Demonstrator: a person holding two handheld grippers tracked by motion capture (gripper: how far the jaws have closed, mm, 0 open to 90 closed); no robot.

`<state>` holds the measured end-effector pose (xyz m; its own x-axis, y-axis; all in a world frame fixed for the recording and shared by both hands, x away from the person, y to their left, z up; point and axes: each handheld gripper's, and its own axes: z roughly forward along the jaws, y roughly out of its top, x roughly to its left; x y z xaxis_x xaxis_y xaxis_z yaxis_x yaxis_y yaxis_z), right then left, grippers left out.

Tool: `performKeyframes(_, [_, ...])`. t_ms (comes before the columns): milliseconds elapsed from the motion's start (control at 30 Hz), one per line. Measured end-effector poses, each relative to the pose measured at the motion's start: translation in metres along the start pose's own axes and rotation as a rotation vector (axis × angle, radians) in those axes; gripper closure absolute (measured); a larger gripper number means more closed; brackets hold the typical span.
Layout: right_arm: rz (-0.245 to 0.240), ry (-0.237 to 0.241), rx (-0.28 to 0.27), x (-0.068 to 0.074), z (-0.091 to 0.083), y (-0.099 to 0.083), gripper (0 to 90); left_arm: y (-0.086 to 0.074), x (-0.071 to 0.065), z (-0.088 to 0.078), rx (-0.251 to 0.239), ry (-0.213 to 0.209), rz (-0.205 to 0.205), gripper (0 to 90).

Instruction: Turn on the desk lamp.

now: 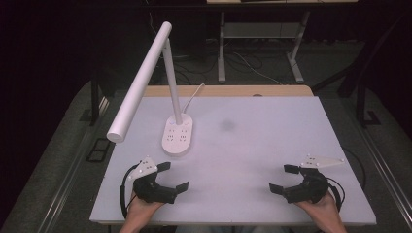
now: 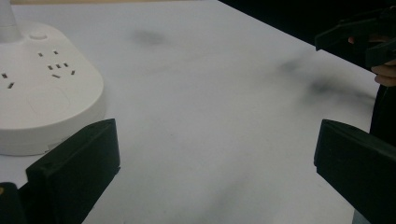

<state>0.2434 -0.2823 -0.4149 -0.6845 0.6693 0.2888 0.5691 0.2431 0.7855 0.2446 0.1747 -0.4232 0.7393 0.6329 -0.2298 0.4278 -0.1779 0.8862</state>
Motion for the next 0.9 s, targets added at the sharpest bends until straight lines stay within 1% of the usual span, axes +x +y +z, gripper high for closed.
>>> performKeyframes(233, [-0.006, -0.004, 0.014, 0.000, -0.001, 0.002, 0.6, -0.001, 0.001, -0.001, -0.003, 0.007, -0.008, 0.0])
performKeyframes(267, [0.000, -0.005, 0.018, -0.001, -0.003, 0.003, 0.6, -0.001, 0.001, -0.001, -0.004, 0.007, -0.008, 0.0])
performKeyframes(367, [0.000, -0.006, 0.016, -0.002, -0.004, 0.004, 0.6, -0.001, 0.001, -0.002, -0.007, 0.010, -0.009, 0.0])
performKeyframes(400, [0.009, -0.005, 0.016, -0.002, -0.005, 0.005, 0.6, -0.001, 0.001, -0.002, -0.009, 0.012, -0.011, 0.0])
performKeyframes(567, [0.011, -0.002, 0.020, -0.003, -0.007, 0.011, 0.6, -0.001, 0.002, -0.001, -0.006, 0.011, -0.013, 0.0])
performKeyframes(700, [-0.007, -0.002, 0.027, -0.004, -0.007, 0.016, 0.6, 0.000, 0.001, -0.001, -0.006, 0.009, -0.011, 0.0])
performKeyframes(867, [-0.020, 0.002, 0.030, -0.004, -0.008, 0.029, 0.6, -0.001, 0.001, -0.001, -0.007, 0.019, -0.010, 0.0])
performKeyframes(900, [-0.029, 0.003, 0.030, -0.004, -0.007, 0.031, 0.6, 0.000, 0.001, -0.002, -0.011, 0.020, -0.012, 0.0])
